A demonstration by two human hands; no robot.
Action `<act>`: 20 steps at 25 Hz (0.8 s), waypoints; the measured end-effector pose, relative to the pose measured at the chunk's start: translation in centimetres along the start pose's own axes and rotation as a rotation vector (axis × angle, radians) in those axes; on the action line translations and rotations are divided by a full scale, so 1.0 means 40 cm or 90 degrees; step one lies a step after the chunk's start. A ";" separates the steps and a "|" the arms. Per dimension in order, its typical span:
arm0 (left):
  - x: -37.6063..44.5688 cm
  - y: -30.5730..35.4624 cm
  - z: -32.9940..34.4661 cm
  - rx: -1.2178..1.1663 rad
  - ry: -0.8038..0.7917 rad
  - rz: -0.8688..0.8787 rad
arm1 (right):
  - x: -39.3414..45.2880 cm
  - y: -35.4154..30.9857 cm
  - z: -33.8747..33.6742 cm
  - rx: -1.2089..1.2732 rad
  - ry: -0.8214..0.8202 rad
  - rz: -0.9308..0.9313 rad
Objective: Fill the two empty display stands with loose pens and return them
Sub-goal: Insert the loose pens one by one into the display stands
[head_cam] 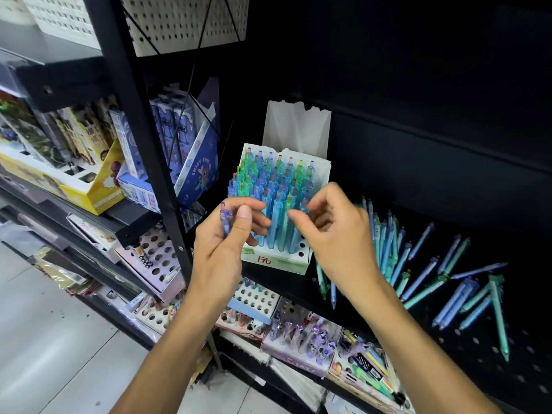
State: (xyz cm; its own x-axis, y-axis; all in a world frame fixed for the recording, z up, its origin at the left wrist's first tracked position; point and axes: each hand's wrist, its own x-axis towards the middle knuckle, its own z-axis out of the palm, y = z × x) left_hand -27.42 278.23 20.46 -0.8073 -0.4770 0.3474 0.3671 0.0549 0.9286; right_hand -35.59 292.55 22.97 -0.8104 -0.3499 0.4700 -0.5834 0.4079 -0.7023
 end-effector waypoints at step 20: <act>0.060 0.050 0.053 0.369 -0.052 0.242 | 0.002 -0.034 -0.145 0.290 0.044 -0.012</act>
State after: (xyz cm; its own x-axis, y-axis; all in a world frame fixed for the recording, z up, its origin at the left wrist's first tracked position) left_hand -29.61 279.05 23.43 -0.7122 -0.2655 0.6498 0.3434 0.6756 0.6524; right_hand -35.20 296.86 27.07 -0.8105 -0.2908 0.5085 -0.5274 -0.0159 -0.8495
